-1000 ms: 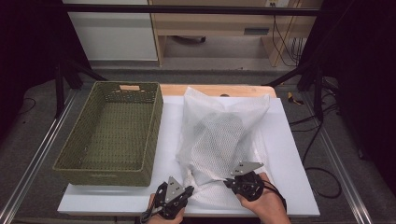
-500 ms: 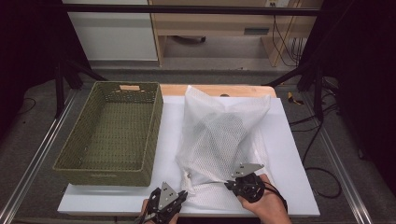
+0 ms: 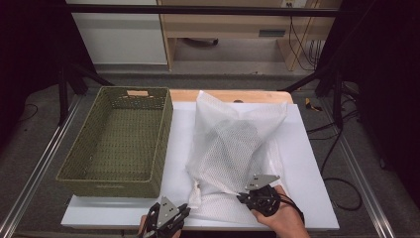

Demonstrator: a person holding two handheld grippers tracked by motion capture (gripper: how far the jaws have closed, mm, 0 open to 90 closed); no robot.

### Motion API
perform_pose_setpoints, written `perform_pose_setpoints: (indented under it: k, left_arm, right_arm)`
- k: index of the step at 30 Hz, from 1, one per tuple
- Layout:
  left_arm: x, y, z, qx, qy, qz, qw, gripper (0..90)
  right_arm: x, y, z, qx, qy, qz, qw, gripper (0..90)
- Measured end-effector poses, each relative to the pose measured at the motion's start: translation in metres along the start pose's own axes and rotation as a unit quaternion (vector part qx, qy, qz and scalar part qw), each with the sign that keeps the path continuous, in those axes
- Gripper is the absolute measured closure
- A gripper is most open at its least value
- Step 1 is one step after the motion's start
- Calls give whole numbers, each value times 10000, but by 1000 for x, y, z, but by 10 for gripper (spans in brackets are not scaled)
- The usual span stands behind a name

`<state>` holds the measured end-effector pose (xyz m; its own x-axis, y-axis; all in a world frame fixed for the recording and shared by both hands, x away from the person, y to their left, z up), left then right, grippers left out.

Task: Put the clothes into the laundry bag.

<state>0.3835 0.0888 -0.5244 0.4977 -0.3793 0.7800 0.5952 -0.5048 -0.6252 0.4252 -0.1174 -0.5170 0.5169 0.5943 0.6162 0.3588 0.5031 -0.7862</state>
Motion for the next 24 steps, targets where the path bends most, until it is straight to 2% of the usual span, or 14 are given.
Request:
perform_pose_setpoints:
  k: [8, 10, 17, 21, 24]
  left_arm:
    - [7, -4, -1, 145, 172, -114, 9997, 742]
    - [9, -5, -2, 135, 178, -118, 9997, 725]
    - [24, -14, -1, 155, 88, -373, 9991, 656]
    - [31, -8, 1, 196, 47, -343, 9992, 571]
    - [36, 1, 2, 173, 116, -227, 9995, 507]
  right_arm:
    - [0, 1, 0, -16, 14, 12, 10000, 867]
    - [-1, 1, 0, -17, 3, 15, 10000, 867]
    - [-1, 0, 0, 1, -8, 15, 10000, 868]
    - [0, 0, 0, -1, -4, 21, 10000, 869]
    - [0, 1, 0, -8, 0, 14, 10000, 869]
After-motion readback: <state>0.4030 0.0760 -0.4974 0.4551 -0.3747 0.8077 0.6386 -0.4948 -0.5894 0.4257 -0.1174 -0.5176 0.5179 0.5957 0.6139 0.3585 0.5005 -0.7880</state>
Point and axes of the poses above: each handheld gripper's, and its own axes: y roughly forward along the jaws, x roughly out of its top, z roughly to its left, the point moved 9 cm from there along y, roughly forward along the jaws, and after that the axes turned 3 degrees about z, right-handed, at the moved point
